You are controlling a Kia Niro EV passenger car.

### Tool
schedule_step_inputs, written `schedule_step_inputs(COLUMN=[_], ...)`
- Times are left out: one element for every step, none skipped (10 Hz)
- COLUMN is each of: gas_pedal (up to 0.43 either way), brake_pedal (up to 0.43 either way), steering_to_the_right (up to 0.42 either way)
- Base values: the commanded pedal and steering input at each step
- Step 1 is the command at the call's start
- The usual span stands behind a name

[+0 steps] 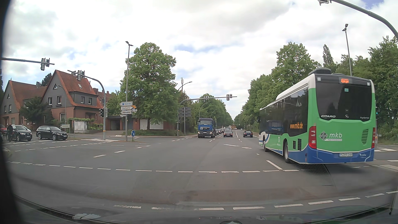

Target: Follow the waypoints while adhering to traffic rules and regulations

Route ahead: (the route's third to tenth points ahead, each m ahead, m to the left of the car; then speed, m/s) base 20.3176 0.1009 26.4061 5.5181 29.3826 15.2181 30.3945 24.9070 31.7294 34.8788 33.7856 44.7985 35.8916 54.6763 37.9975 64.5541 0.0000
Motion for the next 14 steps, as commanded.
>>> schedule_step_inputs(gas_pedal=[0.0,0.0,0.0,0.0,0.0,0.0,0.0,0.0,0.0,0.0,0.0,0.0,0.0,0.0], brake_pedal=[0.0,0.0,0.0,0.0,0.0,0.0,0.0,0.0,0.0,0.0,0.0,0.0,0.0,0.0], steering_to_the_right=[0.008,0.008,0.008,0.008,0.008,0.008,0.008,0.008,0.008,0.008,0.008,0.008,0.008,0.008])
